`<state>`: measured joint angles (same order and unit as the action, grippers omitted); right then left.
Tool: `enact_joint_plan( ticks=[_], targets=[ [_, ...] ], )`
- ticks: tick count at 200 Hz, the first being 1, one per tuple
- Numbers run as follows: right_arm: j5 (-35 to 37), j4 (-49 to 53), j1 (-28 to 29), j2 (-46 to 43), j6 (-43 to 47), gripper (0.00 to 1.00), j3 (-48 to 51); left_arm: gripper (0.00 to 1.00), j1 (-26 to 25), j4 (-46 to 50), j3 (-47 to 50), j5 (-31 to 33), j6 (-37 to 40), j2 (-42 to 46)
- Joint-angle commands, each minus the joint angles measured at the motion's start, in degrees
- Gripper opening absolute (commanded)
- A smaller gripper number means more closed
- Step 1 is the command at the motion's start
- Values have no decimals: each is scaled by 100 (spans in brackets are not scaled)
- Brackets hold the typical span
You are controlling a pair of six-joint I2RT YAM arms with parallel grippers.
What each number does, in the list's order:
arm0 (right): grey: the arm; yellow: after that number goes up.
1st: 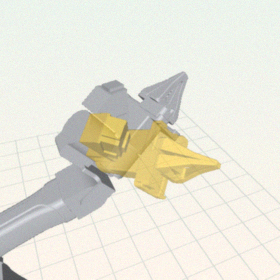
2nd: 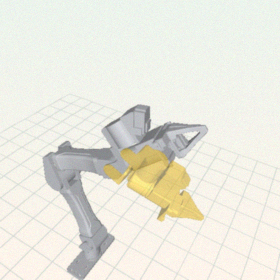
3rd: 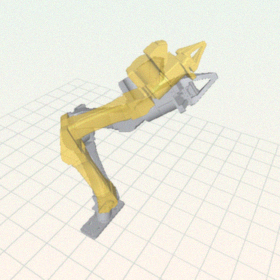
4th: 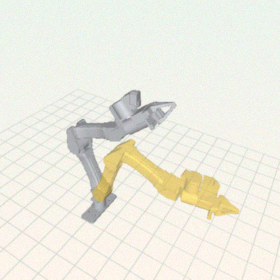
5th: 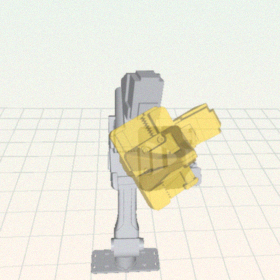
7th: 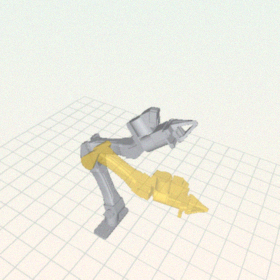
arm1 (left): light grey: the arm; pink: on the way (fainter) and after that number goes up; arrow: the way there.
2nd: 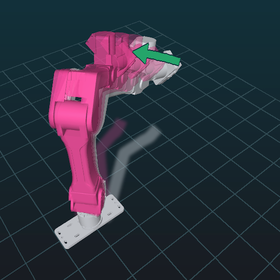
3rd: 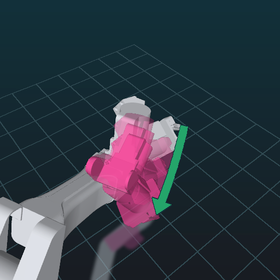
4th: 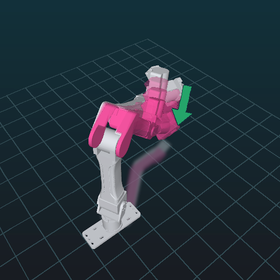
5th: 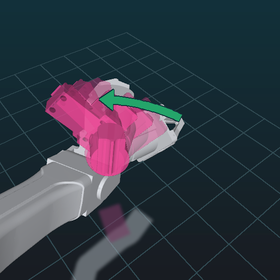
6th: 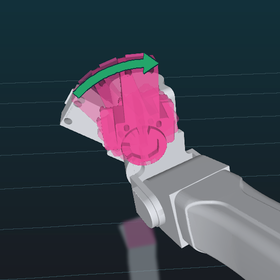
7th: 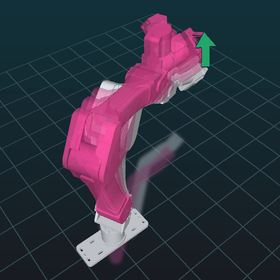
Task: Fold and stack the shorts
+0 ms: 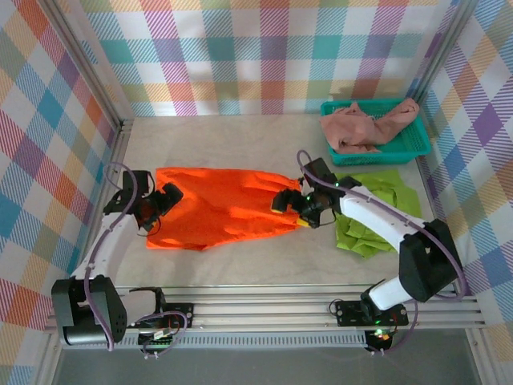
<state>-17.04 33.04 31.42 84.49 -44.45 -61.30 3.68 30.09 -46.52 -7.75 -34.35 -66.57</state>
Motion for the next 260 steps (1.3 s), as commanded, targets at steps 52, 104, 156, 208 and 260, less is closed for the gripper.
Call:
enact_joint_plan(
  ticks=[52,104,156,208,260],
  targets=[
    [-241,-66,-643,1620,518,98,-1873,100,-819,-478,556,-589,-668,269],
    [-653,-155,-776,2660,546,97,-2613,100,-1134,-1228,1561,-314,-804,-87],
    [-625,-267,-1207,3251,434,97,-2829,100,-1133,-1366,1968,34,-686,-753],
    [-538,-208,-1326,3920,586,96,-2849,100,-1133,-1525,2077,181,-680,-934],
    [-813,-603,-1419,3629,561,96,-2549,100,-1137,-965,1884,292,-696,-458]
  ],
)
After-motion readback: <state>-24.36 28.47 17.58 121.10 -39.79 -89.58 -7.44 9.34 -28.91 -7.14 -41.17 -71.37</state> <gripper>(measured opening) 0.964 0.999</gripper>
